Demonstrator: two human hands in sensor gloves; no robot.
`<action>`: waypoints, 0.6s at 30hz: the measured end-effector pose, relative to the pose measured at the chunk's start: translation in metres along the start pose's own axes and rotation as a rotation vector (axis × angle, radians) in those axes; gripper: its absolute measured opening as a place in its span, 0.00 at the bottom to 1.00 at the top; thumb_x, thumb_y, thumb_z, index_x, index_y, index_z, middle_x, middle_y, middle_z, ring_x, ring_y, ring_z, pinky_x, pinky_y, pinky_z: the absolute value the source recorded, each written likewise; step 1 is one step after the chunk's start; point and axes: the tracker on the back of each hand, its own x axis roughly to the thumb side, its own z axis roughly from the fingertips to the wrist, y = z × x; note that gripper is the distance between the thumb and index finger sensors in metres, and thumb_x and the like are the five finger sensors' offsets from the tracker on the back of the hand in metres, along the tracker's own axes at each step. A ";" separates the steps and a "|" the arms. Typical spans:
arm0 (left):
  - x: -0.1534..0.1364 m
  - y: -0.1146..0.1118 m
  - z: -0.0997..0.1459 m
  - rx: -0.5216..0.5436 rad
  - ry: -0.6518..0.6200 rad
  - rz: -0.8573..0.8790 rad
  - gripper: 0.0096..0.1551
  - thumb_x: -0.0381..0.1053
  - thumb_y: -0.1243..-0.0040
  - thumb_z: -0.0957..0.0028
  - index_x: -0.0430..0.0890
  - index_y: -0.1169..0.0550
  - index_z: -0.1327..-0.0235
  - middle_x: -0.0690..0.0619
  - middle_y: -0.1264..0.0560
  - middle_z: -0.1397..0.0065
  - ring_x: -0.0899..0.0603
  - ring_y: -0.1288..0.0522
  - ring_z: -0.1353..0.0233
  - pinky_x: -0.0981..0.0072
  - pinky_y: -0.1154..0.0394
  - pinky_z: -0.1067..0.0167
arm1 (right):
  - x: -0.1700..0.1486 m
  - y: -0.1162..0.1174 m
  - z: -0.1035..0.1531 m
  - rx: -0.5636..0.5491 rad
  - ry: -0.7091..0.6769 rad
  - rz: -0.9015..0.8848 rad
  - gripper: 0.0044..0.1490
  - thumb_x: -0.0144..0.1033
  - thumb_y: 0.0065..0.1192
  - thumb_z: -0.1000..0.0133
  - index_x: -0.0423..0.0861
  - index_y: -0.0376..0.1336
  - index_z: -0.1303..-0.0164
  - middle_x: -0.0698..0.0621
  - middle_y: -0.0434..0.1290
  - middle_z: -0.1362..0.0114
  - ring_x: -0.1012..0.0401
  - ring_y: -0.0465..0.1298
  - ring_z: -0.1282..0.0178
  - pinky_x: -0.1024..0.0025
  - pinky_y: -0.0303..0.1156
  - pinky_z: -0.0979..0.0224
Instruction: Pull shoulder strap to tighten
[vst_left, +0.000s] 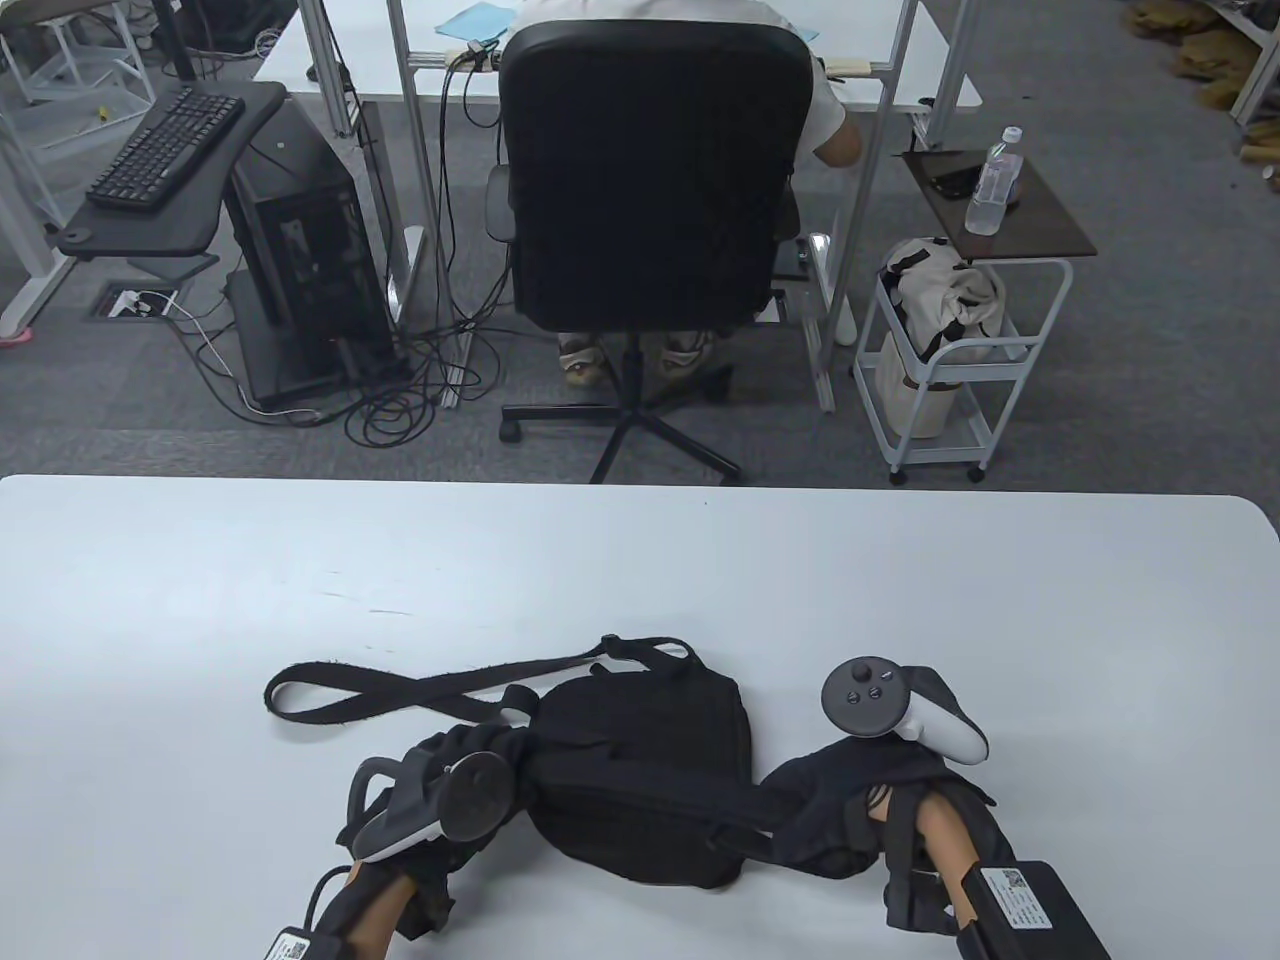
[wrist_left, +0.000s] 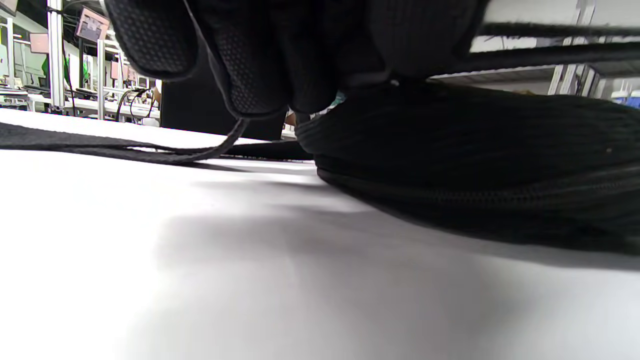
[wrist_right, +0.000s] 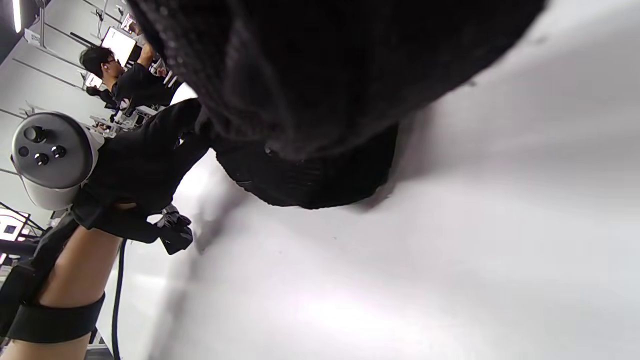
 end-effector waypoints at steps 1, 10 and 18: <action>0.001 0.001 0.000 -0.004 0.001 -0.010 0.36 0.60 0.48 0.46 0.51 0.34 0.23 0.51 0.29 0.22 0.41 0.27 0.22 0.38 0.31 0.26 | 0.000 0.000 0.000 -0.007 0.004 0.014 0.33 0.41 0.80 0.50 0.48 0.70 0.34 0.50 0.85 0.55 0.68 0.85 0.73 0.76 0.84 0.71; 0.002 -0.006 0.000 -0.077 0.005 -0.030 0.37 0.61 0.46 0.46 0.52 0.34 0.23 0.52 0.30 0.20 0.40 0.27 0.22 0.38 0.32 0.25 | -0.035 0.005 -0.010 -0.128 0.125 -0.005 0.48 0.52 0.69 0.47 0.45 0.56 0.19 0.42 0.74 0.30 0.50 0.82 0.43 0.52 0.78 0.40; -0.009 0.001 0.004 -0.028 0.019 0.098 0.47 0.69 0.49 0.50 0.51 0.40 0.18 0.50 0.33 0.17 0.39 0.29 0.20 0.37 0.34 0.25 | -0.018 -0.007 0.006 -0.515 0.187 0.191 0.46 0.52 0.64 0.44 0.46 0.55 0.18 0.38 0.66 0.21 0.39 0.72 0.30 0.36 0.65 0.30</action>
